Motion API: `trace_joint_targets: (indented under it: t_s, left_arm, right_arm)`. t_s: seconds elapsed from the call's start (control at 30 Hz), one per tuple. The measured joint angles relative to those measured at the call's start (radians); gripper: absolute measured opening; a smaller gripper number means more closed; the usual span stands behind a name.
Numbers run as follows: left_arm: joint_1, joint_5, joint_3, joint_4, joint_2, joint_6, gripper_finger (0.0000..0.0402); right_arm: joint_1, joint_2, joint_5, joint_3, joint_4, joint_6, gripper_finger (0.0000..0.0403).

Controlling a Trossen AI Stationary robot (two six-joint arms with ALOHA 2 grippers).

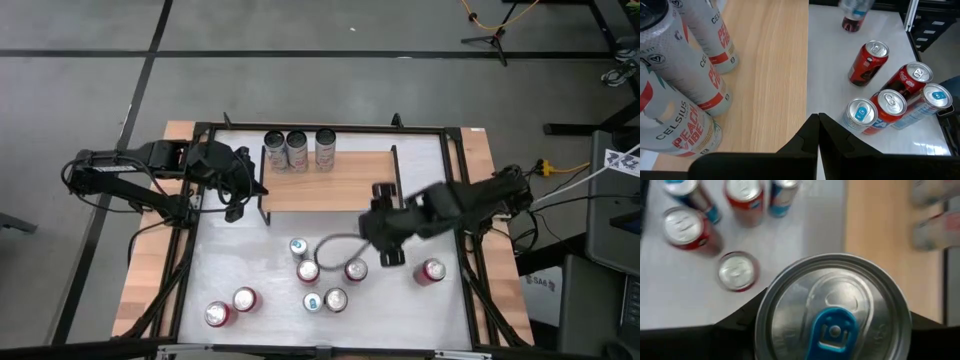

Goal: Place canned beverage on shelf
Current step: Put the right blue soda can on the shelf

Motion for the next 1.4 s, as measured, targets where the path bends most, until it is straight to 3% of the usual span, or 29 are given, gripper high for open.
trace_joint_targets:
  t_s: [0.27,0.63,0.87,1.03,1.4]
  left_arm:
    - [0.000,0.000,0.000,0.000,0.000,0.000,0.0000]
    - [0.000,0.000,0.000,0.002,0.000,0.000,0.0000]
    - [0.000,0.000,0.000,0.007,0.000,0.000,0.0000]
    - [0.000,-0.014,0.000,0.007,0.000,0.000,0.0000]
    - [0.000,-0.014,0.000,0.021,0.000,0.006,0.0000]
  right_arm:
    - [-0.218,0.000,-0.052,0.028,0.004,-0.217,0.0231]
    - [-0.552,0.000,-0.296,0.018,0.083,-0.466,0.0231]
    - [-0.708,0.009,-0.439,0.018,0.148,-0.505,0.0231]
    - [-0.758,0.039,-0.457,0.018,0.168,-0.526,0.0231]
    - [-0.755,0.120,-0.454,0.017,0.218,-0.554,0.0231]
